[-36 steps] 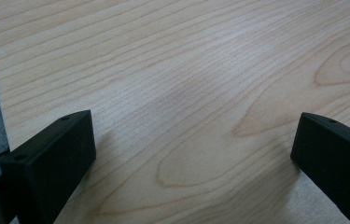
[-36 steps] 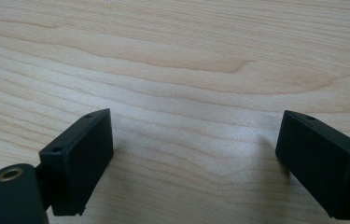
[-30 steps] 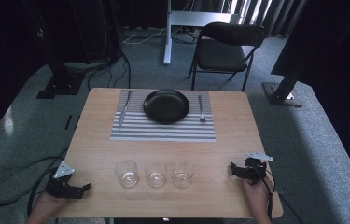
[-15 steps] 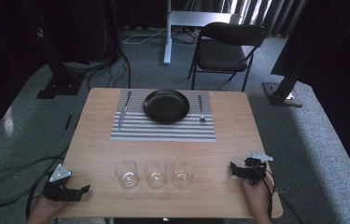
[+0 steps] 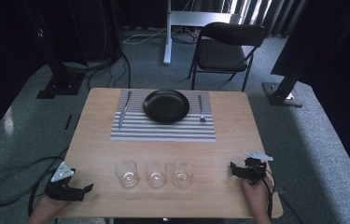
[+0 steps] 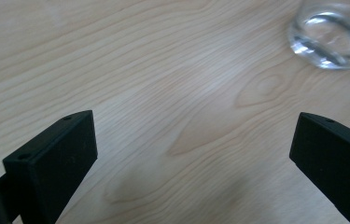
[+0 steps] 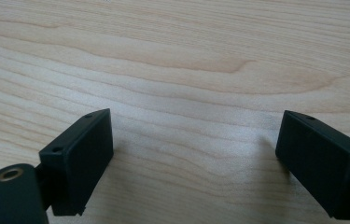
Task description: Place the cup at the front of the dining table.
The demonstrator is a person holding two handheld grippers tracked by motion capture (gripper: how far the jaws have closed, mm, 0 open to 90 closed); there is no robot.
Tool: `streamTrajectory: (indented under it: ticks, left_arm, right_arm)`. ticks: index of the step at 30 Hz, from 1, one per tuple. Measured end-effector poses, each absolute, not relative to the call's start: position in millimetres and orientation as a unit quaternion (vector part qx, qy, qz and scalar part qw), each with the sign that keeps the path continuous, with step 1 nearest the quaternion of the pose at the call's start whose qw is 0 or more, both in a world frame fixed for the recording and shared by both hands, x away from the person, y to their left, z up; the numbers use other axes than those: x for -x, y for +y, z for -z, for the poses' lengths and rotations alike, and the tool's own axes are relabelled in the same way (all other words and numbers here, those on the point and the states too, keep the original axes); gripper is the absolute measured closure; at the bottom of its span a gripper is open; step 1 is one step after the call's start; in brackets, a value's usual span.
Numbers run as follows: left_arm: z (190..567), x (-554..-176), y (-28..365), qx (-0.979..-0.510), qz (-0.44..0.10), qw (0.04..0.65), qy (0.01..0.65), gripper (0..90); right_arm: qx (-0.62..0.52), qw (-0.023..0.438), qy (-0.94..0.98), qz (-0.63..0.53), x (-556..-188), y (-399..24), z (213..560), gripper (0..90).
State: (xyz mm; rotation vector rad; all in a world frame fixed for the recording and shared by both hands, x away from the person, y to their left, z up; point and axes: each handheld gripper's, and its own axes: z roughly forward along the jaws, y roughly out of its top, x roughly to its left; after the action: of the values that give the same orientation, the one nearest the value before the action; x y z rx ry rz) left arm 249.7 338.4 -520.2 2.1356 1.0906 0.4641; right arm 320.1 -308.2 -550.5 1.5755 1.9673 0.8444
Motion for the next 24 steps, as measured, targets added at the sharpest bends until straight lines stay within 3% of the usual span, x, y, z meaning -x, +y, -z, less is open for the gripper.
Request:
streamTrajectory:
  ticks: [24]
  left_arm:
    - [477.8, -247.8, 304.0, -0.836, -0.168, 0.386, 0.351, 1.1]
  right_arm:
    - [-0.575, 0.239, 0.719, -0.308, -320.1, -308.2, 550.5, 10.6]
